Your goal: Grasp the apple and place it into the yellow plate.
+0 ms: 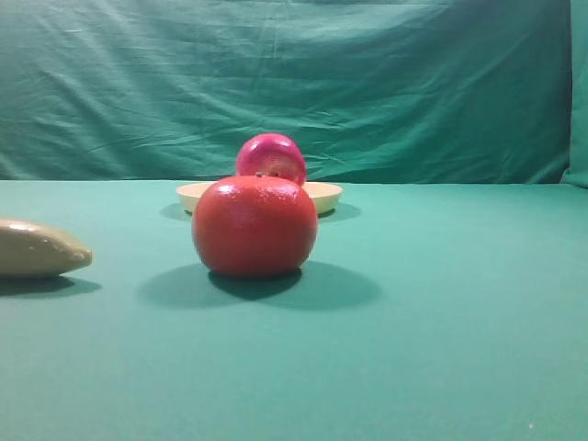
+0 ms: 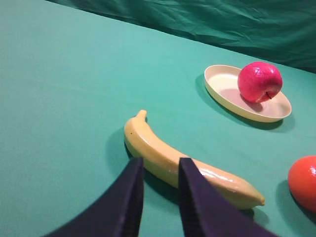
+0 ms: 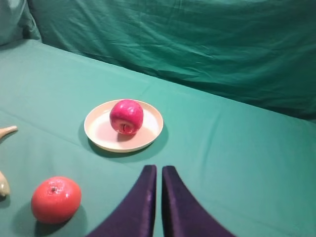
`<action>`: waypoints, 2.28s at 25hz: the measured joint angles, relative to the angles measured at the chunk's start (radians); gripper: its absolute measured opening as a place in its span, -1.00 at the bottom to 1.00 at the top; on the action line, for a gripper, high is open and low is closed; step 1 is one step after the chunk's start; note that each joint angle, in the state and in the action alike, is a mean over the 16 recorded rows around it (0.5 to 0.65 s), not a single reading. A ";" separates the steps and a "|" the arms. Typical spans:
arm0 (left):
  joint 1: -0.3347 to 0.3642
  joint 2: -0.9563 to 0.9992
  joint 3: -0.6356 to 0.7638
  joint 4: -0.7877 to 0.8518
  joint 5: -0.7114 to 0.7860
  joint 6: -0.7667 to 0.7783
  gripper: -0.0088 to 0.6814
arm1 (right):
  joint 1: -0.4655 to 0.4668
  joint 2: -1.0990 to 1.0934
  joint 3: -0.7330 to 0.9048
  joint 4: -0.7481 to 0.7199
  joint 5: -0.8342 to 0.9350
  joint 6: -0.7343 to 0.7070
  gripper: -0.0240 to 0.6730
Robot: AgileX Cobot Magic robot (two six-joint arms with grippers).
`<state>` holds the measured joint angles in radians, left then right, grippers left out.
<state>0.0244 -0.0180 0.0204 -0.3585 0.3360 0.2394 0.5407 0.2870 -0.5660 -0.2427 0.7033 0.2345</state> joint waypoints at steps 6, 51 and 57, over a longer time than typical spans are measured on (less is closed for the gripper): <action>0.000 0.000 0.000 0.000 0.000 0.000 -0.52 | -0.004 -0.084 0.083 0.000 0.031 0.003 -0.93; 0.000 0.000 0.000 0.000 0.000 0.000 -0.52 | -0.465 -0.299 0.593 0.044 -0.329 -0.036 -0.93; 0.000 0.000 0.000 0.000 0.000 0.000 -0.52 | -0.465 -0.299 0.592 0.044 -0.320 -0.047 -0.93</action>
<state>0.0244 -0.0180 0.0204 -0.3585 0.3360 0.2394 0.0758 -0.0124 0.0260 -0.1986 0.3833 0.1871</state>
